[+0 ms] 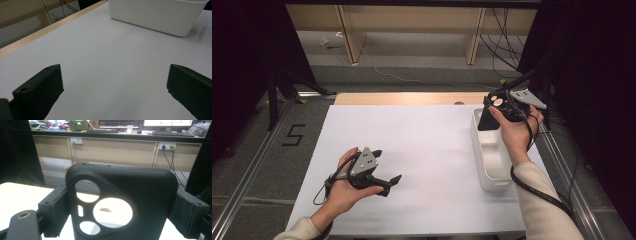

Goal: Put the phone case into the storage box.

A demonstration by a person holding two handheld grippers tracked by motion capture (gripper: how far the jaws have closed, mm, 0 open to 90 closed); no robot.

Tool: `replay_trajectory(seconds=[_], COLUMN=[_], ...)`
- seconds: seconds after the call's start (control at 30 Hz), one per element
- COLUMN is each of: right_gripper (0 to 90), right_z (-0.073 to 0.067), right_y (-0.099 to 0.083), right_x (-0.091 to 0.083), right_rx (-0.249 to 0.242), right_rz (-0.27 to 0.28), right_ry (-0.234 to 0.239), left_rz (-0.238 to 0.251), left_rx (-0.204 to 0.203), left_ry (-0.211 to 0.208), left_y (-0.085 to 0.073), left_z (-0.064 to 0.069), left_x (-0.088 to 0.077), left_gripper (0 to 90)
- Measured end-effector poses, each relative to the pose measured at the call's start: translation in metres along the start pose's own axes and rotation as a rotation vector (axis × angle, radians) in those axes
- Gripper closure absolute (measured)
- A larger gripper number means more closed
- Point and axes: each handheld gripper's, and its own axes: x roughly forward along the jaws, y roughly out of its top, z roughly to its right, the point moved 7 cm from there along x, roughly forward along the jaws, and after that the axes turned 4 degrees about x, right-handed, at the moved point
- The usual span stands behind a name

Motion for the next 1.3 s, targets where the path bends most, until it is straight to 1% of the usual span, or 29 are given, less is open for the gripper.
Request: replay_trajectory(seconds=[0.57, 1.3], right_gripper=[15.6, 15.6], right_z=[0.002, 0.000], right_y=[-0.001, -0.002], right_x=[0.007, 0.016], right_rx=[-0.004, -0.008], right_rz=[-0.012, -0.024], right_ry=[-0.008, -0.012], left_rz=[0.000, 0.000], left_rx=[0.001, 0.000], left_ry=[-0.001, -0.001], left_y=[0.000, 0.000], left_z=[0.000, 0.000], left_x=[0.000, 0.000], left_gripper=[0.1, 0.0])
